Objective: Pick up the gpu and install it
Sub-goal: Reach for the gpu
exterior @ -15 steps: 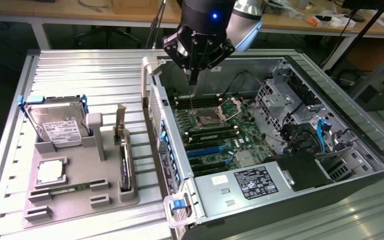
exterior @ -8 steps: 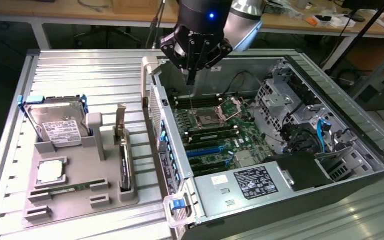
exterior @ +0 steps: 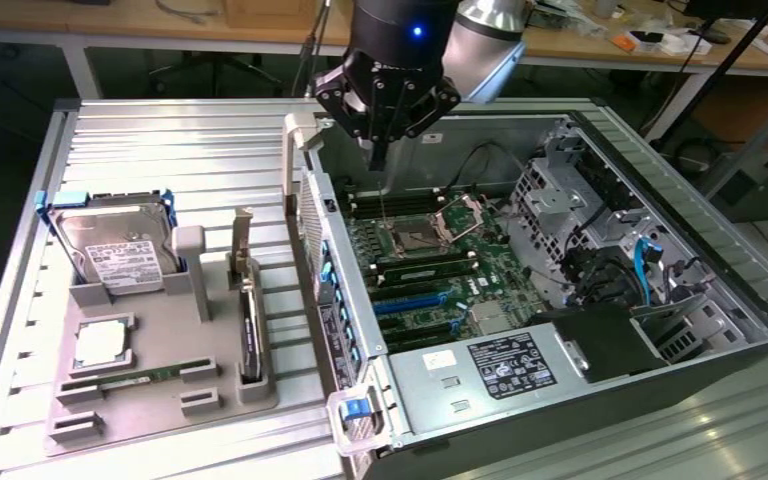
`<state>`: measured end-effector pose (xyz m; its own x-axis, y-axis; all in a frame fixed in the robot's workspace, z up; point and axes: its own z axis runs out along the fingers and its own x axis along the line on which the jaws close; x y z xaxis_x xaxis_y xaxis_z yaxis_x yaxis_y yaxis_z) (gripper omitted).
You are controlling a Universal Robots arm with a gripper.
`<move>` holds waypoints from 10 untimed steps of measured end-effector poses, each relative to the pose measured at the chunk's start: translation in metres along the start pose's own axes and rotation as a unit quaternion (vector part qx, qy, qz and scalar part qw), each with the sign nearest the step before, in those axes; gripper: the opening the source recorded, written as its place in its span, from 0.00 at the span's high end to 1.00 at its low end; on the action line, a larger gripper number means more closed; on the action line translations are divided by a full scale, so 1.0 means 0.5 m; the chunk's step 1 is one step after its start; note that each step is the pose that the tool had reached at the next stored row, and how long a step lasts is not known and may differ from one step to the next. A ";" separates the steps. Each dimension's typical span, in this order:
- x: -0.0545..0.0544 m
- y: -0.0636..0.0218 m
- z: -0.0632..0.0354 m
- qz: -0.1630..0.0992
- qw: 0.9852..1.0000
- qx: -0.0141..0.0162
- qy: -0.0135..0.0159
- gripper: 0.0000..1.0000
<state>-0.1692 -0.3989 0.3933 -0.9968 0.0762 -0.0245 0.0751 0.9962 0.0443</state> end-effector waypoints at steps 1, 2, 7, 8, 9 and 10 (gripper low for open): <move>0.001 0.000 0.000 0.000 1.000 0.000 0.000 0.89; 0.003 0.000 0.000 0.000 1.000 0.000 0.000 0.89; 0.008 -0.001 0.000 0.000 1.000 0.000 0.000 0.89; 0.010 -0.001 0.000 0.000 1.000 0.000 0.000 0.89; 0.011 -0.001 0.000 0.000 1.000 0.000 0.000 0.89; 0.012 -0.001 0.000 0.000 1.000 0.000 0.000 0.89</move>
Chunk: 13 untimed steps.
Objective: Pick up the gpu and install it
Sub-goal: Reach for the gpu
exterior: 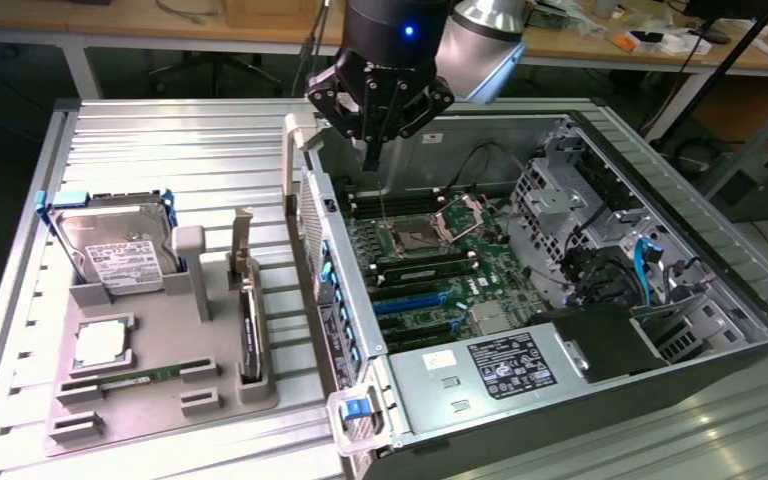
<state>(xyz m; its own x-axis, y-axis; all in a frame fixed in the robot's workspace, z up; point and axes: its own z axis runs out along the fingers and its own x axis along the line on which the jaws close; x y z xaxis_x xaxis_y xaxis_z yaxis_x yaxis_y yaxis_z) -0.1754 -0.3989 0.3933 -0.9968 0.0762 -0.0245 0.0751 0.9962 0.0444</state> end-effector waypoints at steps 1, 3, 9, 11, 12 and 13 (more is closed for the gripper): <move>0.001 0.000 0.000 0.000 1.000 0.000 0.000 0.89; 0.004 0.000 0.000 0.000 1.000 0.000 0.000 0.89; 0.015 -0.001 0.000 0.000 1.000 0.000 0.000 0.89; 0.017 -0.001 0.000 0.000 1.000 0.000 0.000 0.89; 0.018 -0.001 0.000 0.000 1.000 0.000 0.000 0.89; 0.020 -0.001 -0.001 0.000 1.000 0.000 0.000 0.89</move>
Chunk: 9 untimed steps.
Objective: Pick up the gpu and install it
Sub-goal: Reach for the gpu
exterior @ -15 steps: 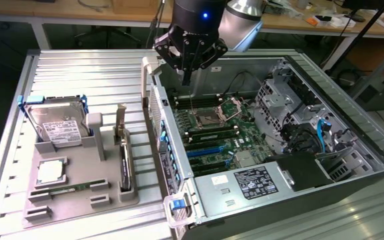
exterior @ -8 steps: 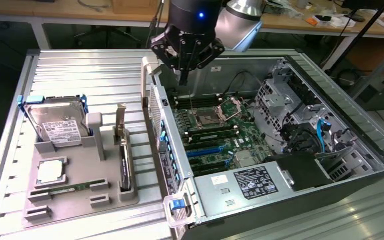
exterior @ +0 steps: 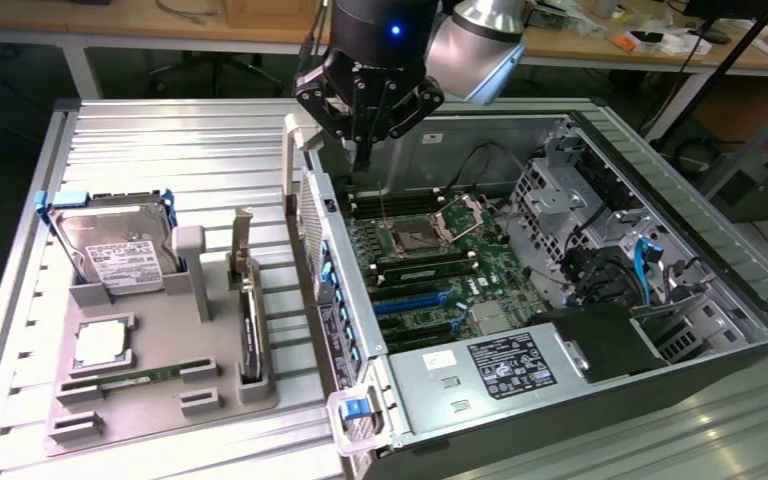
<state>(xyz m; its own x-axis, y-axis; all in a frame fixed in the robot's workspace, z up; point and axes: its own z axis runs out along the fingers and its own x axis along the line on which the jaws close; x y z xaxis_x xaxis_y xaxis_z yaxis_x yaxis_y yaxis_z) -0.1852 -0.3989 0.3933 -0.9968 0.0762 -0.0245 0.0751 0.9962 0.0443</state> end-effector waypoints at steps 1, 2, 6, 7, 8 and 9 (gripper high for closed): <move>0.001 0.000 0.000 0.000 1.000 0.000 0.000 0.89; 0.002 0.000 0.000 0.000 1.000 0.000 0.000 0.89; 0.007 -0.001 0.000 0.000 1.000 0.000 0.000 0.89; 0.008 -0.001 0.000 0.000 1.000 0.000 0.000 0.89; 0.009 -0.001 0.000 0.000 1.000 0.000 0.000 0.89; 0.010 -0.001 0.000 0.000 1.000 0.000 0.000 0.89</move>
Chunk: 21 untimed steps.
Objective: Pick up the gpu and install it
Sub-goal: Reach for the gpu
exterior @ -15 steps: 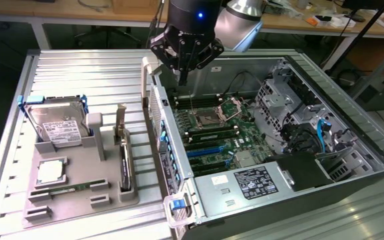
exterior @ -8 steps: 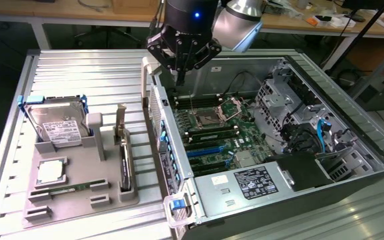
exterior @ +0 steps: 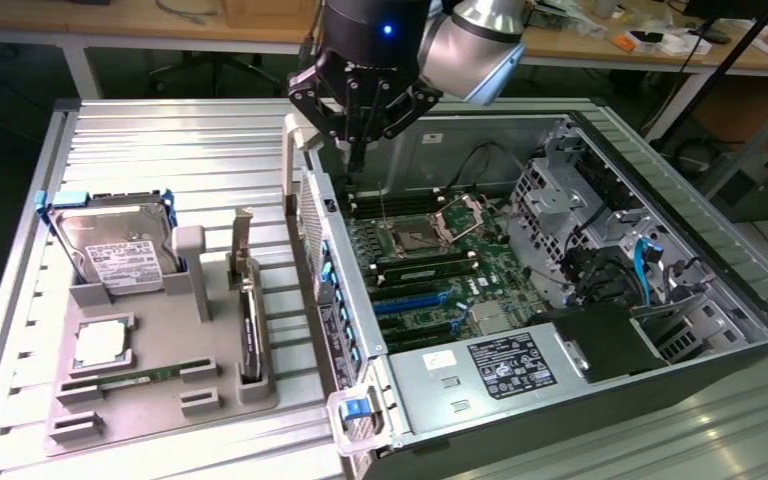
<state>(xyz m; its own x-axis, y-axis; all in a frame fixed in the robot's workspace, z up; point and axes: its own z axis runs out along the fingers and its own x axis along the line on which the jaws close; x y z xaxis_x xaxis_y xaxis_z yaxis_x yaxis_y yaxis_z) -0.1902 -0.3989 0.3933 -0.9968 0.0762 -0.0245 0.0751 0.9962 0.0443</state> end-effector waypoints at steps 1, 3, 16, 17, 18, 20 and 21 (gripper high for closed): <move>0.001 0.000 0.000 0.000 1.000 0.000 0.000 0.89; 0.003 0.000 0.000 0.000 1.000 0.000 0.000 0.89; 0.021 -0.002 0.000 0.000 1.000 0.000 0.000 0.89; 0.023 -0.002 -0.001 0.000 1.000 0.000 0.000 0.89; 0.024 -0.002 -0.001 0.000 1.000 0.000 0.000 0.89; 0.029 -0.002 -0.001 0.000 1.000 0.000 0.000 0.89; 0.033 -0.002 -0.001 0.000 1.000 0.000 0.000 0.89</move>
<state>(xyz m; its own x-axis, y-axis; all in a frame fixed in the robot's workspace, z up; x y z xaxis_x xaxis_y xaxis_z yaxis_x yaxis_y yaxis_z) -0.2065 -0.3989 0.3933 -0.9968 0.0763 -0.0245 0.0751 0.9962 0.0443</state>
